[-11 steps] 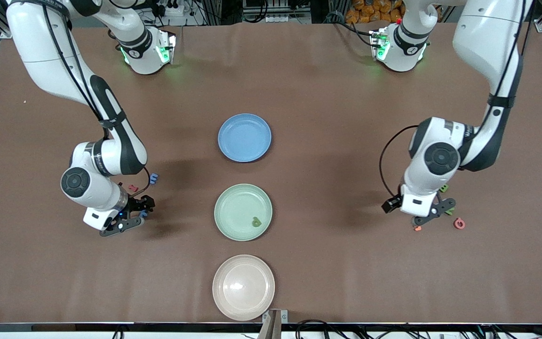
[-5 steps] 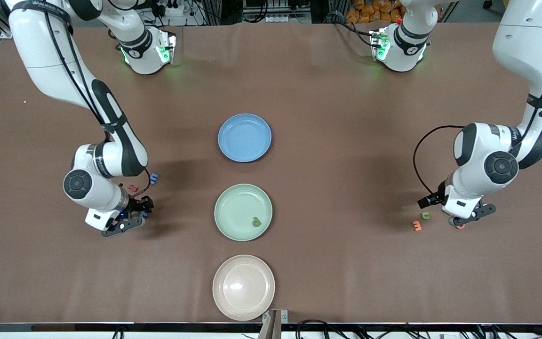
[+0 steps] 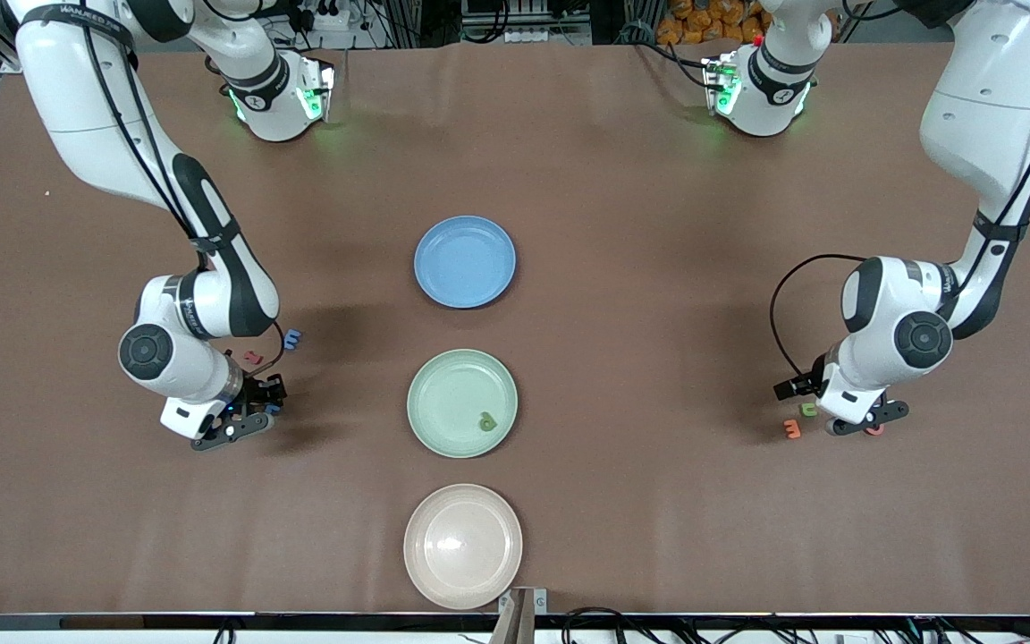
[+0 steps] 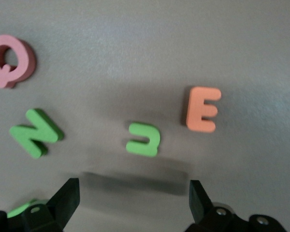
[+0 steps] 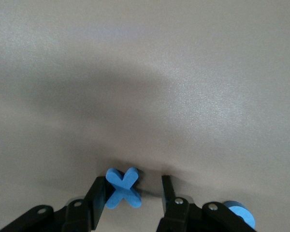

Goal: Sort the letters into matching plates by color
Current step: 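Place the X on the blue plate while the left gripper grasps green u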

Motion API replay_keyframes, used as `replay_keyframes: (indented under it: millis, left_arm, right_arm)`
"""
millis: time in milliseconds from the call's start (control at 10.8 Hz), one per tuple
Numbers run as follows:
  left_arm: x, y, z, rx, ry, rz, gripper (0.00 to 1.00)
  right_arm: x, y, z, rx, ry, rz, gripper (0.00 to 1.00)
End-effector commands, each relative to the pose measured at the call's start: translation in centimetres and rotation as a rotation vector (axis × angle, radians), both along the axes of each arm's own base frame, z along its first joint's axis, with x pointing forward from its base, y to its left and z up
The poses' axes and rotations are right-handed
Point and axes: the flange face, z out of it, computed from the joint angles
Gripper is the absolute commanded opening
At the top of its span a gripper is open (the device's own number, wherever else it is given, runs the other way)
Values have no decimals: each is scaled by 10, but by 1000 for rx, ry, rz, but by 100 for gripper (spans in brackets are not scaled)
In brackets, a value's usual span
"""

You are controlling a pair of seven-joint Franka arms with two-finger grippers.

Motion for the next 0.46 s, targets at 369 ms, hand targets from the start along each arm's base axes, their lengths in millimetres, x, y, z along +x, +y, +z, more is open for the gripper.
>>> replay_keyframes:
  millis: [369]
  left_arm:
    - [52,34,-21,27,-110,11,100]
  right_arm:
    - [4,48,52,5,11,28,0]
